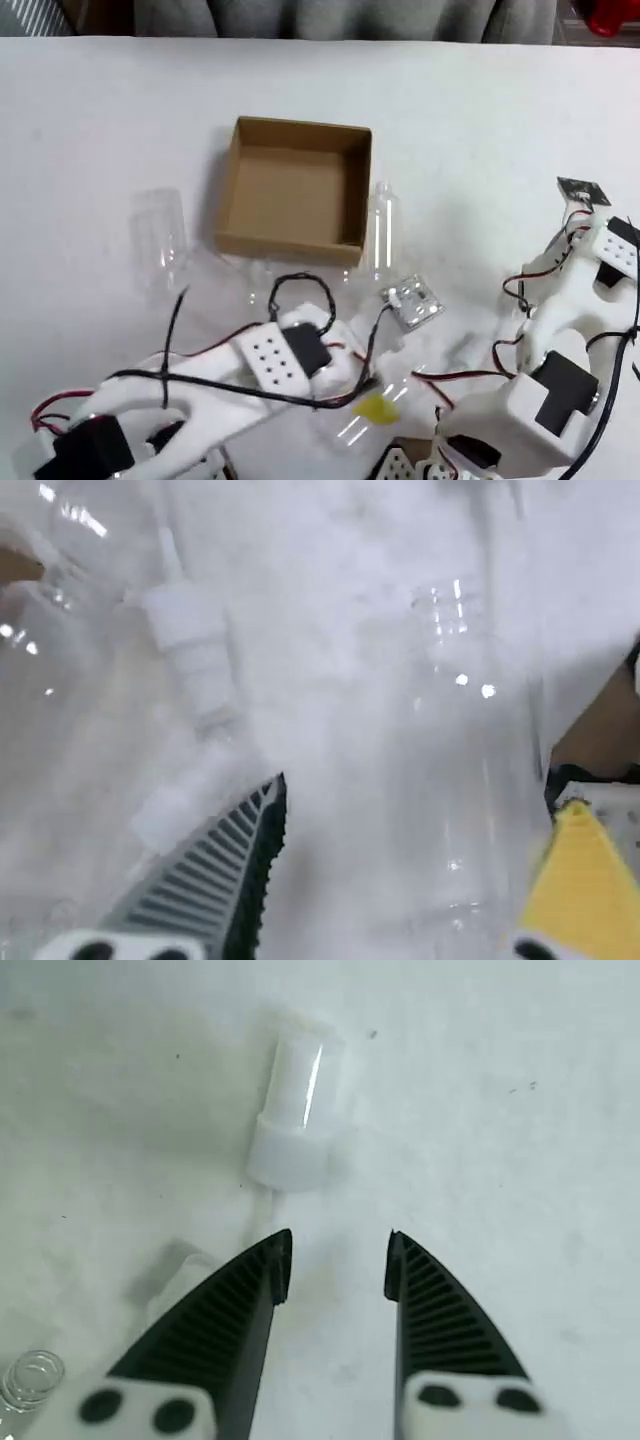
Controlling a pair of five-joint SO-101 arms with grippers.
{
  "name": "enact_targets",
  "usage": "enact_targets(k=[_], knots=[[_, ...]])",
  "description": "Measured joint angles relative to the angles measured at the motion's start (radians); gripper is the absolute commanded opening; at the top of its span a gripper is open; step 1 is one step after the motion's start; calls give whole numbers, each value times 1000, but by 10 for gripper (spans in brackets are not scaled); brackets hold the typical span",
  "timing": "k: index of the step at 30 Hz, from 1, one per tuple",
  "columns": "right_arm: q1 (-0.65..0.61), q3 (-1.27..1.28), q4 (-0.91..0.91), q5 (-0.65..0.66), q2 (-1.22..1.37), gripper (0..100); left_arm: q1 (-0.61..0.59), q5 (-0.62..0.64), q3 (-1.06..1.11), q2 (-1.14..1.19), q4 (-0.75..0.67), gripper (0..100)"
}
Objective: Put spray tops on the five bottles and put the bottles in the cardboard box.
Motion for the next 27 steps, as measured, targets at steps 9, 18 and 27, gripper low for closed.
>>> enact_targets(k=[9,18,27], knots=[[0,0,0,6,0,120,9,25,-121,193,-23,385],[0,0,-3,9,0,119,9,28,-213,358,-37,343],[0,0,-3,9,0,119,15,34,-235,419,-86,63]])
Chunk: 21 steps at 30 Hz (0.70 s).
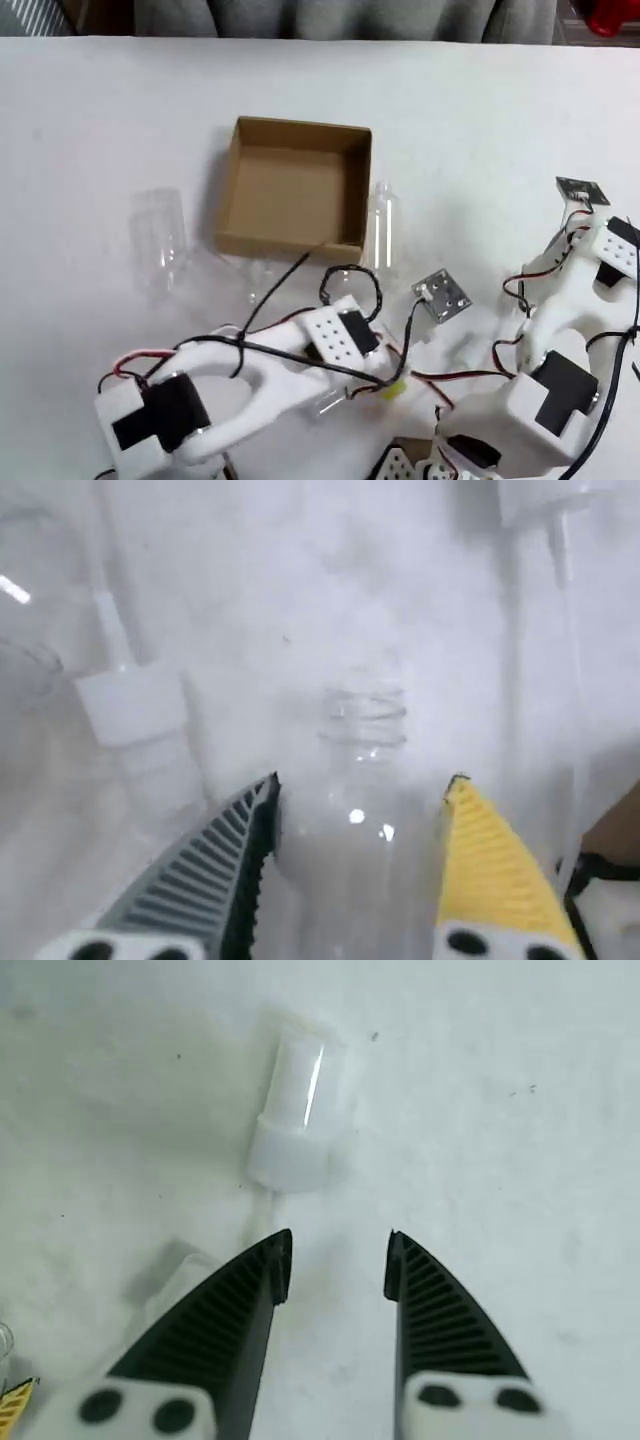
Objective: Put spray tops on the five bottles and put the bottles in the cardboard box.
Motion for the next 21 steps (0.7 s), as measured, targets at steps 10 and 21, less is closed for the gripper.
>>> enact_targets(k=[10,21], knots=[[0,0,0,0,0,119,2,2,-21,20,0,20],[0,0,0,0,0,119,-91,37,-21,11,0,271]])
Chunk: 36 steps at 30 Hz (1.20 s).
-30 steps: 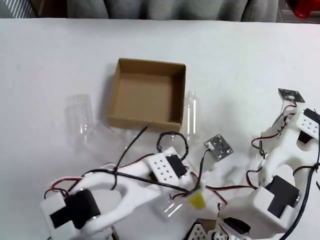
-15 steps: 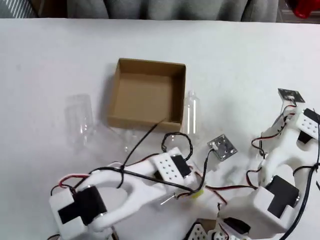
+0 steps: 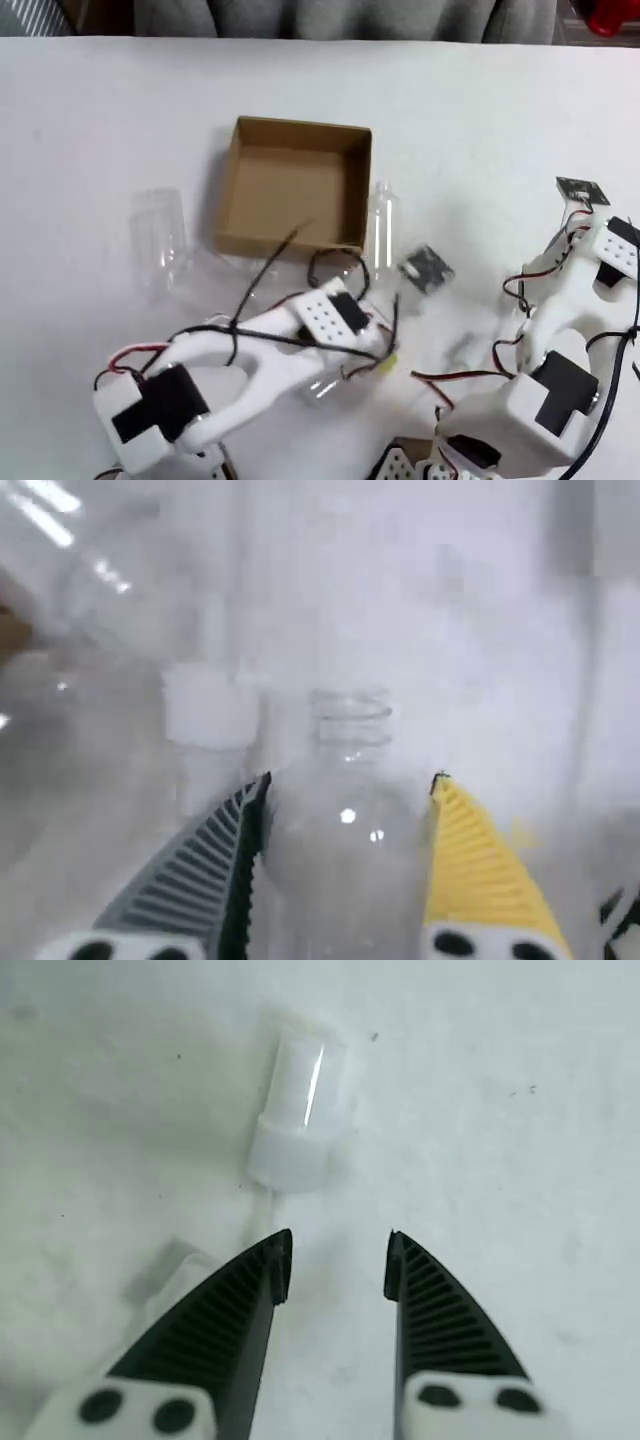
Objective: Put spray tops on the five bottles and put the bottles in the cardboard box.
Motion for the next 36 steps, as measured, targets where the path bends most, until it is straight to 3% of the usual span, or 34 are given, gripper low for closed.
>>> enact_targets(k=[4,7,14,20,26,31,36], knots=[[0,0,0,0,0,119,-55,89,0,0,0,267],[0,0,0,0,0,119,-58,81,0,0,0,268],[0,0,0,0,0,119,-68,-55,-6,0,123,273],[0,0,0,0,0,119,-66,-141,-29,0,227,392],[0,0,0,0,0,119,-66,-157,-29,0,272,364],[0,0,0,0,0,119,-66,-262,-29,0,301,320],[0,0,0,0,0,119,-87,-287,-29,0,293,317]])
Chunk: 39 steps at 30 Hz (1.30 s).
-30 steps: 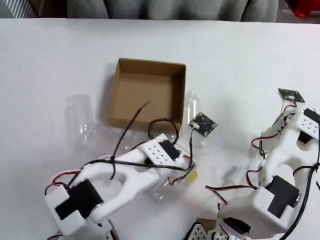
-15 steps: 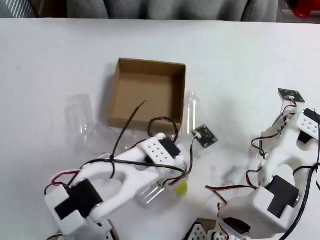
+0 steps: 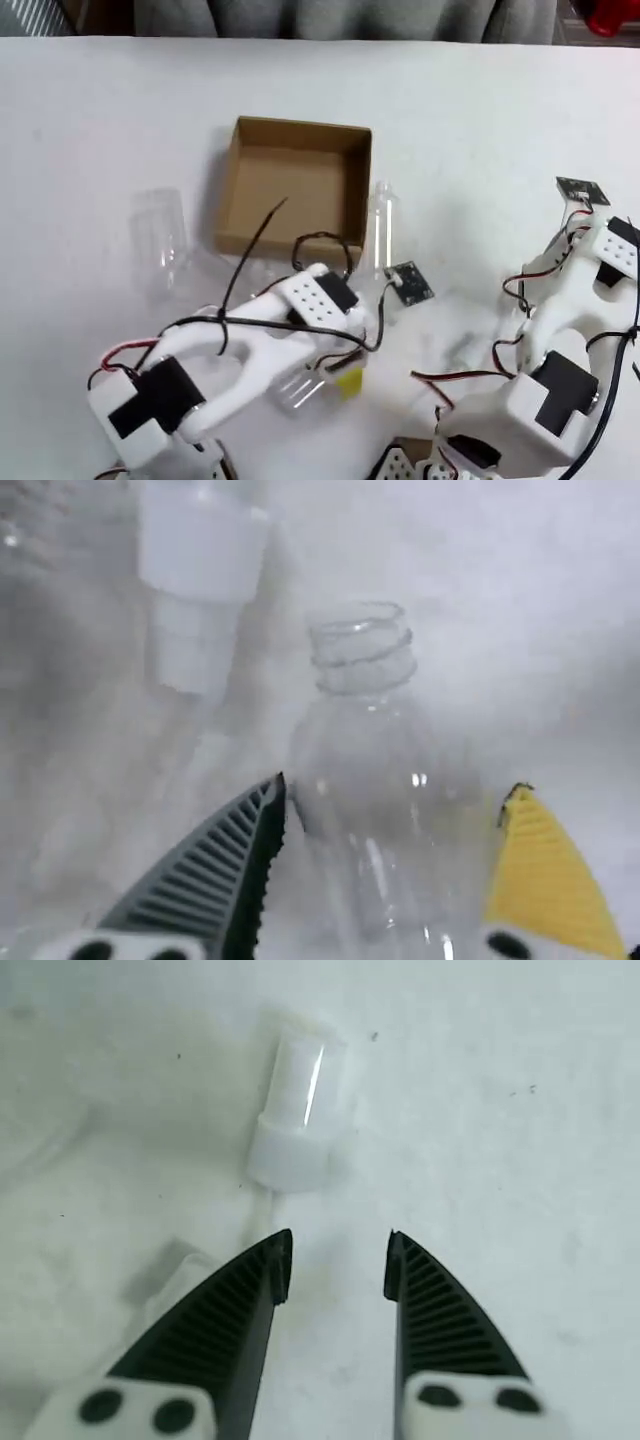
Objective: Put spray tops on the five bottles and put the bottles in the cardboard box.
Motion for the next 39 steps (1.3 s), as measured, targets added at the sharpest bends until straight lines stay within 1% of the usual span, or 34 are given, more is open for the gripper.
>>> enact_targets(k=[5,7,9,12,13,15,18,23,26,31,36,39], knots=[[0,0,0,0,0,119,-46,0,0,0,-46,316],[0,0,0,0,0,119,-52,0,0,0,-54,287],[0,0,0,0,0,119,-54,0,0,0,-57,208],[0,0,0,0,0,119,-54,0,0,0,-72,42],[0,0,0,0,0,119,-54,0,0,0,-81,8],[0,0,0,0,0,119,-54,0,0,0,-95,42],[0,0,0,0,0,119,-54,0,0,0,-100,16],[0,0,0,0,0,119,-54,0,0,0,-100,20],[-21,0,15,-8,0,119,-54,0,0,-28,-100,20],[-74,0,11,-121,0,119,-54,2,28,-192,-101,20],[-124,5,-106,-276,0,119,-55,0,178,-407,-163,20],[-137,9,-146,-299,0,119,-68,0,256,-512,-209,20]])
